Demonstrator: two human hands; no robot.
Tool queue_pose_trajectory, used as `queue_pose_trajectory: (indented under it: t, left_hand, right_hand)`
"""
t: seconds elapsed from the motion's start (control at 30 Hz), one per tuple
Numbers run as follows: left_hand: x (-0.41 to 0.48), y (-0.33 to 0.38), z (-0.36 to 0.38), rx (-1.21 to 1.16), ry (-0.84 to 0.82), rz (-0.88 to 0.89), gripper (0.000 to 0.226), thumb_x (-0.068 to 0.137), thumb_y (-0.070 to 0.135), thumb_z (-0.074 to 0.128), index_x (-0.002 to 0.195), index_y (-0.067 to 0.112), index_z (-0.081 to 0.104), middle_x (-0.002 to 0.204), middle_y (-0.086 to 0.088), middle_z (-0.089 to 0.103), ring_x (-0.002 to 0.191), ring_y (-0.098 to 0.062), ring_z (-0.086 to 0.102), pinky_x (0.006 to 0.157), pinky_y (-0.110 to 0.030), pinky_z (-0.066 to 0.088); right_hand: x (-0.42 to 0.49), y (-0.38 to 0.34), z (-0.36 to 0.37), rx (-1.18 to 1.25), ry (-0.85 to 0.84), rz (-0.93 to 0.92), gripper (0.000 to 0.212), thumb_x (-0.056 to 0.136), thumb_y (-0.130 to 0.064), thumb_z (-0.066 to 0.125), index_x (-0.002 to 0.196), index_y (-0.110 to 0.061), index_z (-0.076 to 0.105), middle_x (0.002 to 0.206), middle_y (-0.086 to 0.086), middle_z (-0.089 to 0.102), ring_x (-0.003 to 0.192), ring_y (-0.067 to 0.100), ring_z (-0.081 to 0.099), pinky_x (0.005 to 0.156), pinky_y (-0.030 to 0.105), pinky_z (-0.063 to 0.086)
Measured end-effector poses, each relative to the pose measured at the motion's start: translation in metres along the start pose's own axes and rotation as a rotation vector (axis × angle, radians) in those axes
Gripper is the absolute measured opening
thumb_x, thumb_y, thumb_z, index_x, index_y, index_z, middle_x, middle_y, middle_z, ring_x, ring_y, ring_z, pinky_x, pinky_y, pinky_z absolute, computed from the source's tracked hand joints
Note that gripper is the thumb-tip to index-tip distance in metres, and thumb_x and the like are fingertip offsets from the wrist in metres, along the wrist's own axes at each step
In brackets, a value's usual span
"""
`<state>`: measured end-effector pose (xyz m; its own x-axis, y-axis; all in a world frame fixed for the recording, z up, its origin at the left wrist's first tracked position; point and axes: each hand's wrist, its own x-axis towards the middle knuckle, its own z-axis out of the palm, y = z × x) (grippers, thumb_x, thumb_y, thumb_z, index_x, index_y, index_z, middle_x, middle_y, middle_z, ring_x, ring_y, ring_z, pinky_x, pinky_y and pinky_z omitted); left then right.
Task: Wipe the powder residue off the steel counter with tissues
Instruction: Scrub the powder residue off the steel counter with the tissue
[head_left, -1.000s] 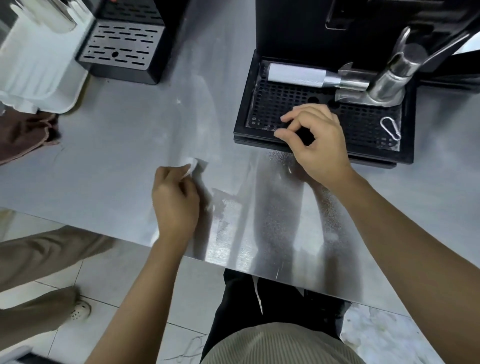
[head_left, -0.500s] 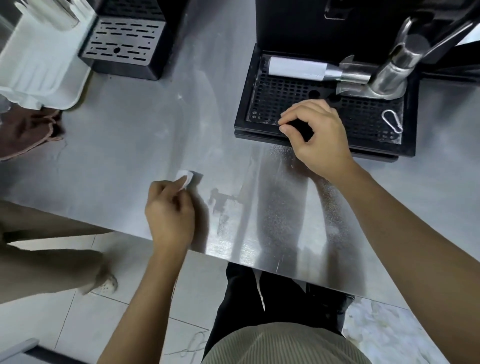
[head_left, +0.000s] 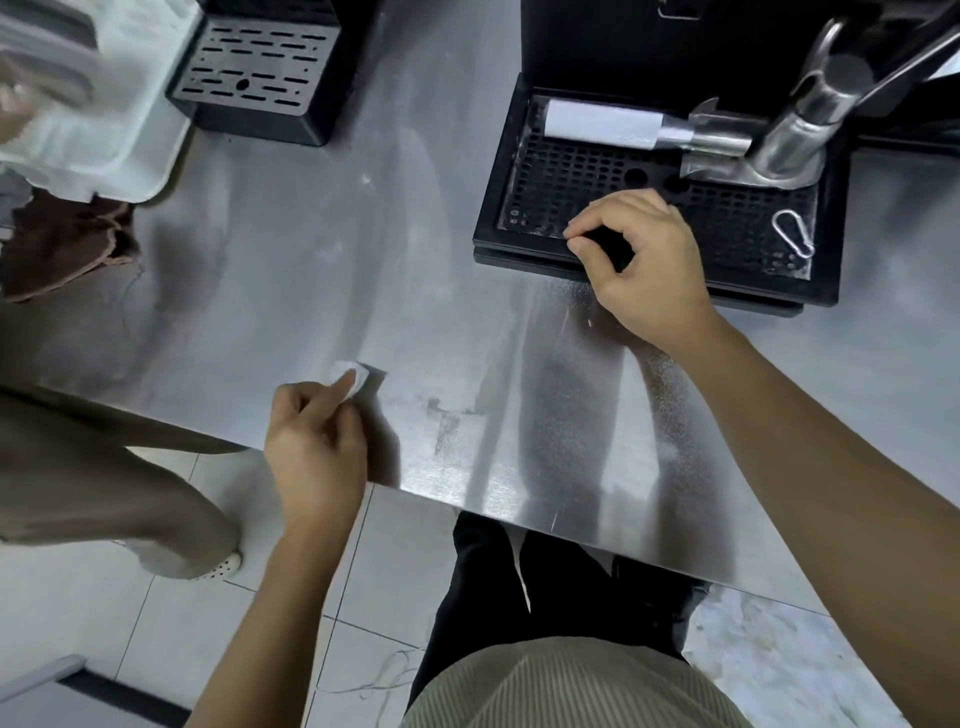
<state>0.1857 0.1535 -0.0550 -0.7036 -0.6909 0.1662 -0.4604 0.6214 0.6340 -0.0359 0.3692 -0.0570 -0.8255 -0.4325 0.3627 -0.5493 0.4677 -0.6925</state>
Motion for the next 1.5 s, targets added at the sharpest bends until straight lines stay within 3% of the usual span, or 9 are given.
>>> queue_pose_trajectory:
  t: [0.17,0.3,0.43,0.53,0.83,1.0,1.1,1.33,1.5]
  left_hand:
    - [-0.039,0.034,0.030,-0.037,-0.144,0.144,0.030,0.083,-0.001,0.054,0.107,0.004,0.070,0.092,-0.004,0.053,0.078,-0.010,0.052,0.074,-0.007,0.038]
    - [-0.050,0.057,0.028,-0.186,-0.255,0.114,0.031,0.085,-0.007,0.056,0.107,0.009,0.072,0.092,-0.001,0.056,0.075,0.000,0.055,0.069,-0.004,0.039]
    - [-0.027,0.020,-0.001,-0.172,-0.046,-0.056,0.033,0.087,-0.005,0.060,0.106,0.019,0.072,0.095,0.002,0.055,0.073,-0.003,0.056,0.061,-0.019,0.049]
    - [-0.031,-0.002,-0.008,-0.076,-0.005,-0.028,0.036,0.085,-0.008,0.058,0.107,0.018,0.071,0.093,0.001,0.053,0.079,0.001,0.055,0.066,-0.006,0.043]
    - [-0.088,0.073,0.040,-0.244,-0.365,0.160,0.039,0.082,-0.009,0.059,0.111,0.014,0.071,0.097,0.002,0.056,0.079,-0.001,0.057,0.072,-0.006,0.041]
    - [-0.047,0.044,0.017,-0.253,-0.091,-0.058,0.033,0.086,-0.007,0.059,0.103,0.018,0.072,0.094,0.000,0.056,0.080,0.000,0.057,0.068,-0.016,0.047]
    - [-0.037,0.030,0.019,-0.156,-0.029,-0.093,0.033,0.088,-0.005,0.055,0.106,0.017,0.072,0.094,0.000,0.055,0.082,0.003,0.055,0.074,-0.006,0.040]
    - [-0.069,0.072,0.048,-0.252,-0.359,0.165,0.034,0.085,-0.004,0.055,0.109,0.013,0.071,0.096,0.006,0.054,0.075,-0.003,0.057,0.069,-0.011,0.043]
    - [-0.001,0.088,0.036,-0.403,-0.285,-0.061,0.027,0.085,0.000,0.060,0.090,0.022,0.075,0.095,0.005,0.061,0.076,-0.002,0.059,0.065,-0.010,0.043]
  right_hand:
    - [0.000,0.000,-0.001,0.000,-0.013,0.008,0.009,0.089,-0.013,0.063,0.092,-0.014,0.072,0.096,-0.005,0.069,0.106,0.017,0.057,0.100,0.034,0.037]
    - [0.000,0.000,-0.001,0.001,-0.024,0.004,0.008,0.089,-0.013,0.064,0.092,-0.013,0.072,0.094,-0.011,0.064,0.106,0.018,0.058,0.101,0.037,0.039]
    - [0.000,0.002,-0.002,0.010,-0.015,0.004,0.008,0.089,-0.013,0.064,0.092,-0.013,0.072,0.094,-0.005,0.068,0.105,0.019,0.059,0.099,0.046,0.044]
    - [0.000,0.002,-0.001,0.016,-0.016,0.002,0.008,0.089,-0.013,0.064,0.092,-0.012,0.072,0.094,-0.003,0.069,0.105,0.020,0.059,0.099,0.046,0.044]
    - [0.000,0.004,-0.002,0.039,0.003,0.007,0.008,0.089,-0.012,0.065,0.092,-0.010,0.072,0.094,-0.001,0.069,0.105,0.022,0.059,0.097,0.044,0.047]
    - [-0.001,0.006,-0.003,0.131,0.042,0.054,0.012,0.085,-0.014,0.072,0.082,-0.004,0.067,0.092,0.004,0.069,0.102,0.024,0.061,0.095,0.036,0.048]
    - [0.000,0.004,-0.004,0.153,0.047,0.088,0.027,0.084,-0.022,0.075,0.075,-0.001,0.062,0.092,0.007,0.069,0.101,0.022,0.060,0.093,0.026,0.046]
    - [-0.001,-0.002,-0.007,0.189,0.093,0.114,0.035,0.096,-0.026,0.061,0.074,0.001,0.063,0.085,0.008,0.068,0.097,0.025,0.061,0.090,0.026,0.046]
    - [-0.010,-0.021,-0.016,0.289,0.251,0.170,0.027,0.097,-0.020,0.059,0.082,0.002,0.065,0.086,0.012,0.067,0.095,0.027,0.061,0.089,0.039,0.049]
